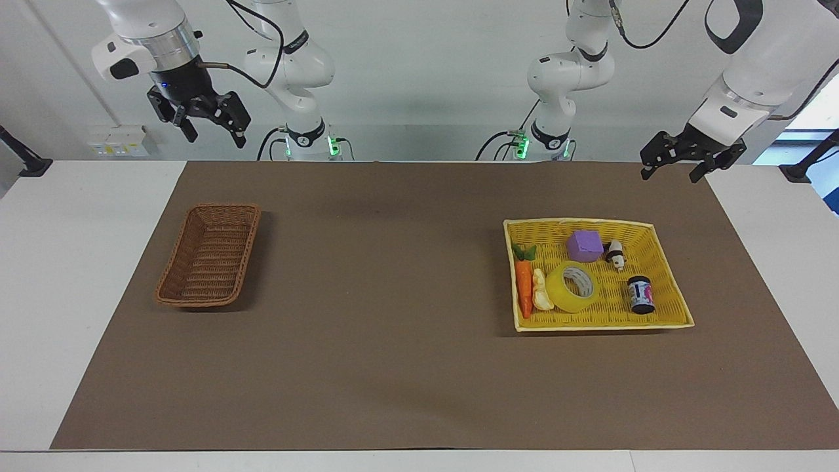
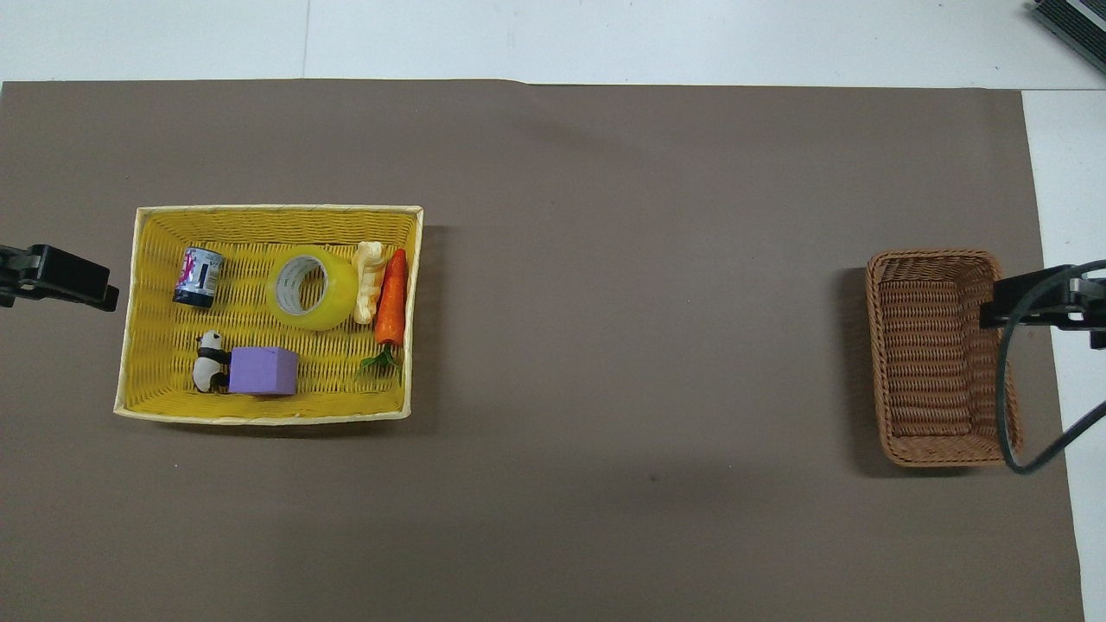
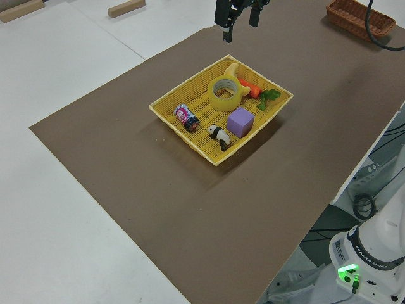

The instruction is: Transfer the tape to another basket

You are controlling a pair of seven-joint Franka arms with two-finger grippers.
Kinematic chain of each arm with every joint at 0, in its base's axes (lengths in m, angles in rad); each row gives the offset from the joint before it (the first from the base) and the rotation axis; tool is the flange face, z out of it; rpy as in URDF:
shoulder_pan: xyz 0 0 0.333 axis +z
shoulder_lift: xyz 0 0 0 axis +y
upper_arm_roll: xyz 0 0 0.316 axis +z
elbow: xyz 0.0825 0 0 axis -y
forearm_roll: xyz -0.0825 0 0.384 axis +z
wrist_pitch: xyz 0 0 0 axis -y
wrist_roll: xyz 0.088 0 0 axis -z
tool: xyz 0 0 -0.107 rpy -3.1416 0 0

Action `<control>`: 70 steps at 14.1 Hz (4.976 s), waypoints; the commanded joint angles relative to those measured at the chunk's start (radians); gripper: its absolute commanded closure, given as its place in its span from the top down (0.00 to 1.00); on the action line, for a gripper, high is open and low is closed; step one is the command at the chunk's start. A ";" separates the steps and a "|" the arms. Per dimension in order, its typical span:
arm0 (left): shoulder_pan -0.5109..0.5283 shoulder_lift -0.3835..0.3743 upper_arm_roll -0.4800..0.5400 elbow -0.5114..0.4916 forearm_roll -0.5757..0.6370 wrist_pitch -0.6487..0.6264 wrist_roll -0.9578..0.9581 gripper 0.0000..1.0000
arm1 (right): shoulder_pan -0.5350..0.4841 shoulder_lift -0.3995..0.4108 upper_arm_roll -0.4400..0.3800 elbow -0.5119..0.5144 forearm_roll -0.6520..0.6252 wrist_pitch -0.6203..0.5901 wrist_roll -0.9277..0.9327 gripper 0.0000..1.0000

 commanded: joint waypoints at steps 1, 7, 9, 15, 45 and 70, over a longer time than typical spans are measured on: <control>0.014 -0.014 -0.004 -0.012 0.008 -0.009 0.004 1.00 | -0.012 -0.010 0.005 -0.011 0.018 0.015 0.006 1.00; 0.030 -0.037 -0.004 -0.087 0.008 0.058 0.007 1.00 | -0.012 -0.010 0.005 -0.011 0.016 0.015 -0.001 1.00; 0.036 -0.040 -0.004 -0.113 0.007 0.075 0.010 1.00 | -0.012 -0.010 0.005 -0.011 0.016 0.014 -0.001 1.00; 0.065 -0.054 -0.004 -0.273 -0.079 0.267 0.016 1.00 | -0.012 -0.010 0.005 -0.011 0.016 0.012 -0.001 1.00; 0.028 0.156 -0.004 -0.523 -0.364 0.780 0.050 0.02 | -0.012 -0.012 0.005 -0.013 0.016 0.008 0.001 1.00; -0.433 0.096 -0.023 -0.334 -0.556 0.672 -0.453 0.00 | 0.122 0.031 0.012 -0.122 0.297 0.230 0.216 1.00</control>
